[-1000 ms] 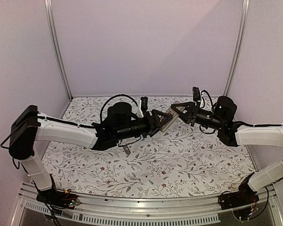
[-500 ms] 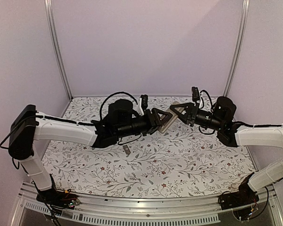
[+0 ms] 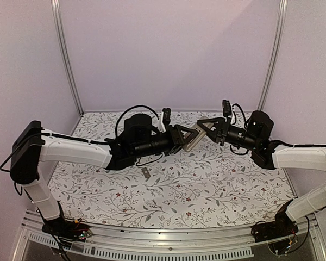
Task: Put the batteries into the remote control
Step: Press the battery in the battery compartment.
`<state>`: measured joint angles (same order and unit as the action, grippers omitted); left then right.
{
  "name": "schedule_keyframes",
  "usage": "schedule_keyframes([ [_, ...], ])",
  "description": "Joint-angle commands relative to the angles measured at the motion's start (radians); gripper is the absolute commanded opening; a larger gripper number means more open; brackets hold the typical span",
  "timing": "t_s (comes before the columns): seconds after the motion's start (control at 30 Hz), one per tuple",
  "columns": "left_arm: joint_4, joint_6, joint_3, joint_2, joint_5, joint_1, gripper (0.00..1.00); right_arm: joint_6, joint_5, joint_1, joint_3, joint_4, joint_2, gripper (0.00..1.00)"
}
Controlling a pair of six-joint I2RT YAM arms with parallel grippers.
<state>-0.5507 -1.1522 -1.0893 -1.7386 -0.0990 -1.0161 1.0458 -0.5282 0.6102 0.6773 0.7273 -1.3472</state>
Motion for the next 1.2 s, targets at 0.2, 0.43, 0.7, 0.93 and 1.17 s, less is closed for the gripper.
schedule_keyframes([
  [0.2,0.201,0.103,0.011,0.037,0.025,0.017,0.44,-0.045,-0.029,-0.017,0.021,-0.016,0.028,0.00],
  [0.43,0.209,0.104,0.038,0.045,0.021,0.017,0.50,0.030,-0.038,-0.020,0.018,0.071,0.013,0.00],
  [0.7,0.219,0.109,0.038,0.047,0.026,0.013,0.58,0.068,-0.034,-0.021,0.020,0.110,0.006,0.00],
  [0.93,0.242,0.125,0.059,0.062,0.028,0.011,0.57,0.075,-0.037,-0.047,0.028,0.105,0.021,0.00],
  [1.17,0.308,0.180,0.028,0.065,0.035,0.003,0.59,0.068,-0.048,-0.052,0.033,0.090,0.021,0.00],
])
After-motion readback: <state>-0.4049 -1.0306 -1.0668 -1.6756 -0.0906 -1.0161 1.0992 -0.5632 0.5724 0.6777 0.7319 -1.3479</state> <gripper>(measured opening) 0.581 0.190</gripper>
